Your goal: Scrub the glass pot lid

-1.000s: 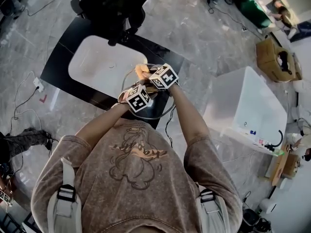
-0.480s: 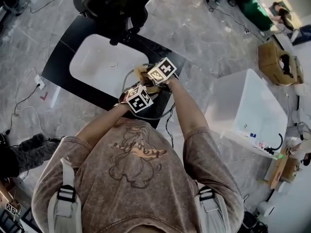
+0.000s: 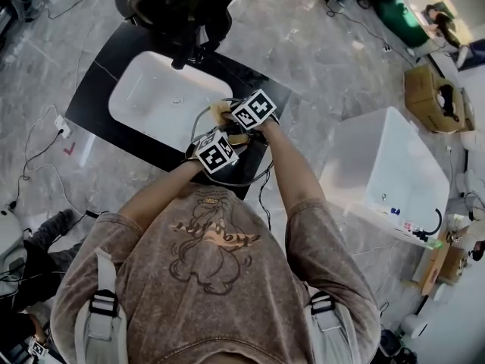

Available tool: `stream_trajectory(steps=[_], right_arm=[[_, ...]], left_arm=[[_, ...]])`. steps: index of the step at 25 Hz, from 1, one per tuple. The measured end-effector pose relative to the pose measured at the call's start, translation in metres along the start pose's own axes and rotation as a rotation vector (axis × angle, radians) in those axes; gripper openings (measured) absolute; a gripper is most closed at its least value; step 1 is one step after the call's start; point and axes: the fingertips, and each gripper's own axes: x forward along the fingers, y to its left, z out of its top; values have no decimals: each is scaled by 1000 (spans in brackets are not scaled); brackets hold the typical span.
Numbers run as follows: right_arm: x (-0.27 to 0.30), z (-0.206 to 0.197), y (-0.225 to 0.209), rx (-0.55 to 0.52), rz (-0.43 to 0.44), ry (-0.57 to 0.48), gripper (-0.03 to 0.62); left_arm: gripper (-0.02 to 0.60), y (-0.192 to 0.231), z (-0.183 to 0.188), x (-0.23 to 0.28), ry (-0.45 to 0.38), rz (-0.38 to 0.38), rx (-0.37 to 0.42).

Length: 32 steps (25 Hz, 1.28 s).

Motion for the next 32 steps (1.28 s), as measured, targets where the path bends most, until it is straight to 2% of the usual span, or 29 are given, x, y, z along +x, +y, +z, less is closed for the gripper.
stream_trajectory(steps=[7, 13, 25, 32], right_arm=[[-8, -8, -7, 48, 7, -16, 41], [-21, -22, -11, 51, -28, -28, 41], [-49, -60, -23, 144, -105, -58, 41], [-61, -79, -21, 155, -125, -42, 41]], left_arm=[[202, 1, -1, 0, -5, -15, -22], [202, 0, -1, 0, 5, -25, -26], [202, 1, -3, 2, 33, -55, -26], [202, 0, -3, 1, 45, -67, -33]])
